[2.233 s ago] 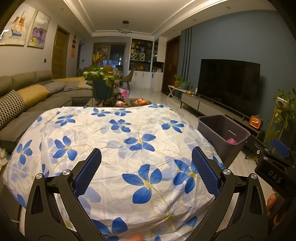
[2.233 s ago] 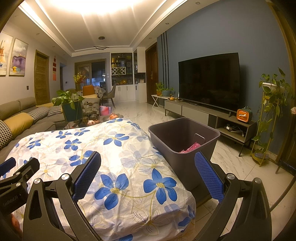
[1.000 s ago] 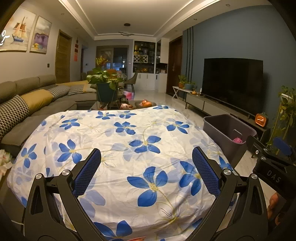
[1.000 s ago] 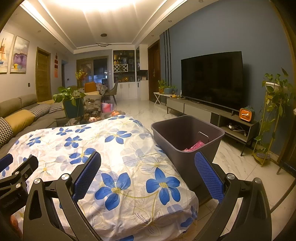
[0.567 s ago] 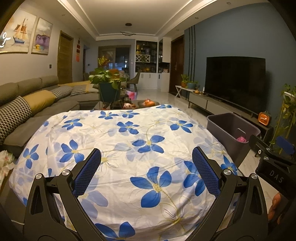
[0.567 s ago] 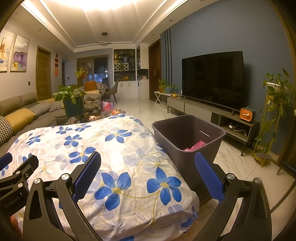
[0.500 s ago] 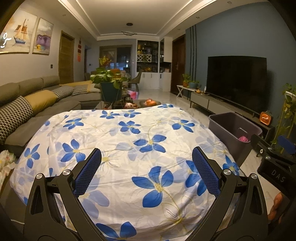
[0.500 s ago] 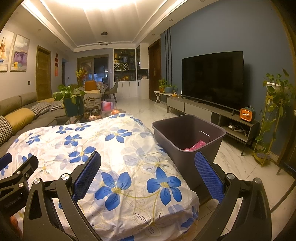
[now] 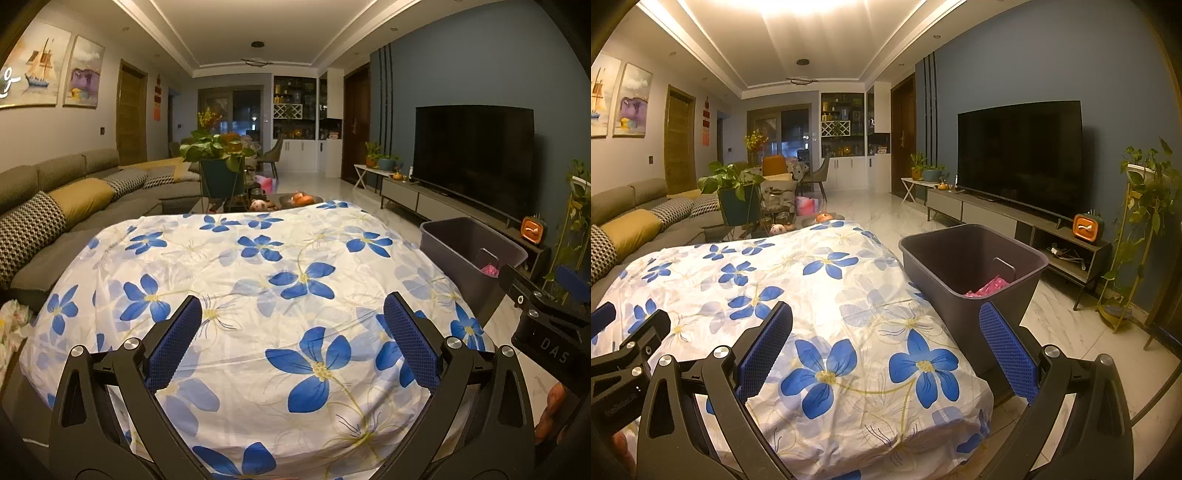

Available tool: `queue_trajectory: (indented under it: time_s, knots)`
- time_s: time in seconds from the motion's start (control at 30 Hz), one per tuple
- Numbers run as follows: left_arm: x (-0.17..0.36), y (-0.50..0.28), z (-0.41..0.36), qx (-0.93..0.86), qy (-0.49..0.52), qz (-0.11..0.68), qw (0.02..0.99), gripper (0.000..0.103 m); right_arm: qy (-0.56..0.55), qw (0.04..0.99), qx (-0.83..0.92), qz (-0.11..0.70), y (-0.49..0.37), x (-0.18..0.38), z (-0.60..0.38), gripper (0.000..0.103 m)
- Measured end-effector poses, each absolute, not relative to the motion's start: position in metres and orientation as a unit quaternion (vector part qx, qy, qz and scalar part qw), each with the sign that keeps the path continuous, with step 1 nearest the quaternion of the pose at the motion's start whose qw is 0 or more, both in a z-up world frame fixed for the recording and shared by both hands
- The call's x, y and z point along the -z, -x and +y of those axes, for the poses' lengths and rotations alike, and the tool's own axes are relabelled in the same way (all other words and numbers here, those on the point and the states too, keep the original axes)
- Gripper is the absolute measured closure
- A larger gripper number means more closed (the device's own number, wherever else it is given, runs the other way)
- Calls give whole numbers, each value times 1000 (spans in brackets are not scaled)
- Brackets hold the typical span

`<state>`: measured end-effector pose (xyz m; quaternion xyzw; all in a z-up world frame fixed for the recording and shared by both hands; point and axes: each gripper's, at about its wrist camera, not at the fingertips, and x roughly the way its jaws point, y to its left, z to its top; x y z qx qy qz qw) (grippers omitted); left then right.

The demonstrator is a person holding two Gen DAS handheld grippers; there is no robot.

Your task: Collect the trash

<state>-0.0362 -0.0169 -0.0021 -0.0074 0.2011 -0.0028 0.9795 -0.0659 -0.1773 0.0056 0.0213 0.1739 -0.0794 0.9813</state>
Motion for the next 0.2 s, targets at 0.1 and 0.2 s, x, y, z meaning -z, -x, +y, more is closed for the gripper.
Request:
queue_trajectory:
  time_s: [0.1,0.2]
  knots:
    - [3,35,-17,2,12,205,979,6,-21,981,78,176,63,-6,-176,6]
    - [4,34,-17,0,11,207,978,6,-21,981,78,177,63,-6,-176,6]
